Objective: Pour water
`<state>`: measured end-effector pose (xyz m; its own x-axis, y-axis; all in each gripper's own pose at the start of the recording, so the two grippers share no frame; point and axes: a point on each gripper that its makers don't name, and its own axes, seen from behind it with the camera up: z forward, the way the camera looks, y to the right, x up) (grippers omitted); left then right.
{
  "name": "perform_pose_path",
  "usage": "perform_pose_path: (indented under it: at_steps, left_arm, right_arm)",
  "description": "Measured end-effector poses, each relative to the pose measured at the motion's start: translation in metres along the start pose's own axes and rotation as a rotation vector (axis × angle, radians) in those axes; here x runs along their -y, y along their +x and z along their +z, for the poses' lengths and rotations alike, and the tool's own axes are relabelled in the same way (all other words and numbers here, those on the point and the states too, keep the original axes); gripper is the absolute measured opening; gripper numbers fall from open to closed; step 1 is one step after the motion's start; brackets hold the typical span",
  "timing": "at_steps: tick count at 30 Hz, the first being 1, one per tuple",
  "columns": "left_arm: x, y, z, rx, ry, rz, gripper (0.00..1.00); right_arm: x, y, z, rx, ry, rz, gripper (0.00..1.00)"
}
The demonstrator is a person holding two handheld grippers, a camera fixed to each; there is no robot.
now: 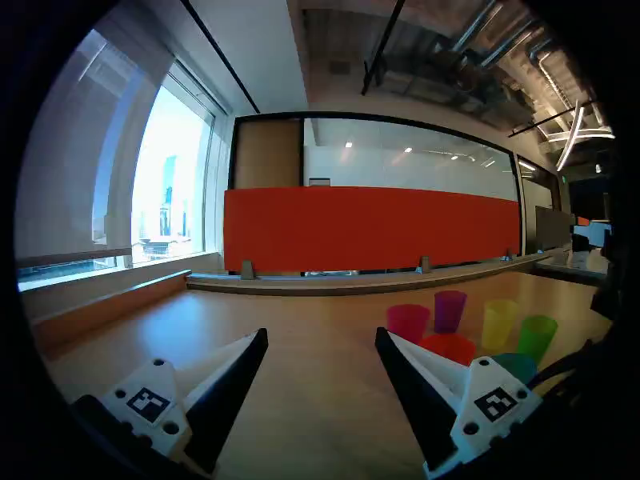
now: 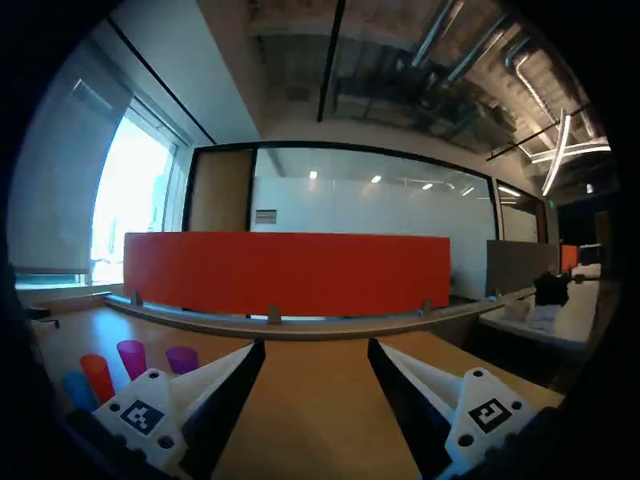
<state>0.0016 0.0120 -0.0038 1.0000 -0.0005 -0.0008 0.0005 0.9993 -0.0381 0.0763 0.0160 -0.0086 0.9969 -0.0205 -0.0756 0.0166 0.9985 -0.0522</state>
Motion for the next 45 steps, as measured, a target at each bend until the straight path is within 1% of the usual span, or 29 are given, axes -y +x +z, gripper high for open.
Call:
perform_pose_path:
  at_steps: [9, 18, 24, 27, 33, 42, 45]
  left_arm:
    - [0.000, 0.000, 0.000, 0.000, 0.000, 0.000, 1.00]
    - [0.000, 0.000, 0.000, 0.000, 0.000, 0.000, 1.00]
    - [0.000, 0.000, 0.000, 0.000, 0.000, 0.000, 1.00]
    - [0.000, 0.000, 0.000, 0.000, 0.000, 0.000, 1.00]
    - [0.000, 0.000, 0.000, 0.000, 0.000, 0.000, 1.00]
    - [0.000, 0.000, 0.000, 0.000, 0.000, 0.000, 1.00]
    - [0.000, 0.000, 0.000, 0.000, 0.000, 0.000, 1.00]
  right_arm:
    - [0.009, -0.008, -0.004, -0.036, 0.030, 0.020, 1.00]
    - [0.012, -0.049, -0.003, 0.012, 0.025, 0.032, 0.99]
    - [0.014, -0.062, -0.004, 0.026, 0.034, 0.006, 1.00]
    - [0.013, -0.066, -0.004, 0.034, 0.038, 0.000, 0.99]
    - [0.015, -0.071, -0.004, 0.046, 0.046, 0.008, 1.00]
    - [0.023, -0.076, -0.001, 0.060, 0.057, -0.008, 0.99]
    - [0.024, -0.076, -0.002, 0.065, 0.059, 0.002, 1.00]
